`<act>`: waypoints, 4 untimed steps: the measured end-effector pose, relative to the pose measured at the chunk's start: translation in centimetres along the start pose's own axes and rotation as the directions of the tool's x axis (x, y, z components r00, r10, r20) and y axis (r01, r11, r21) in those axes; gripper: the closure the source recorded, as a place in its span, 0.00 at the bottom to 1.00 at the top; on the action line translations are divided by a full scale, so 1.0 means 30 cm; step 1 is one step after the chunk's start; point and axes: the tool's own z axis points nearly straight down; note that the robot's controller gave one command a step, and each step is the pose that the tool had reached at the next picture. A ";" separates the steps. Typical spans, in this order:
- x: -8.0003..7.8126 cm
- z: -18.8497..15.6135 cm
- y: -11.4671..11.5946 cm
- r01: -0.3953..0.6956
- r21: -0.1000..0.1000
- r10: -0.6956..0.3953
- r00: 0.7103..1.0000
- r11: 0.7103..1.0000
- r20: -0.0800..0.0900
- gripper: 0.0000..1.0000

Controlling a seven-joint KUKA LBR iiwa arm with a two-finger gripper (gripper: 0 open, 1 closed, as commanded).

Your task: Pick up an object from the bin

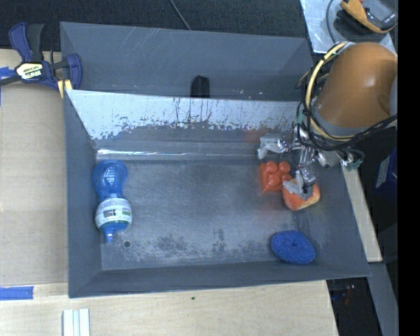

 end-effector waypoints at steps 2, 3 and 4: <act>0.142 0.220 -0.112 -0.028 0.004 0.028 0.999 1.000 -0.015 0.00; 0.194 0.225 0.077 -0.048 0.011 0.048 0.999 0.999 -0.013 1.00; 0.194 0.224 0.077 -0.048 0.011 0.048 0.999 0.999 -0.013 1.00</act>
Offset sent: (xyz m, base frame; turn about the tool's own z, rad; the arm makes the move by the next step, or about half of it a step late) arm -0.0147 -0.0460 -0.0703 0.0238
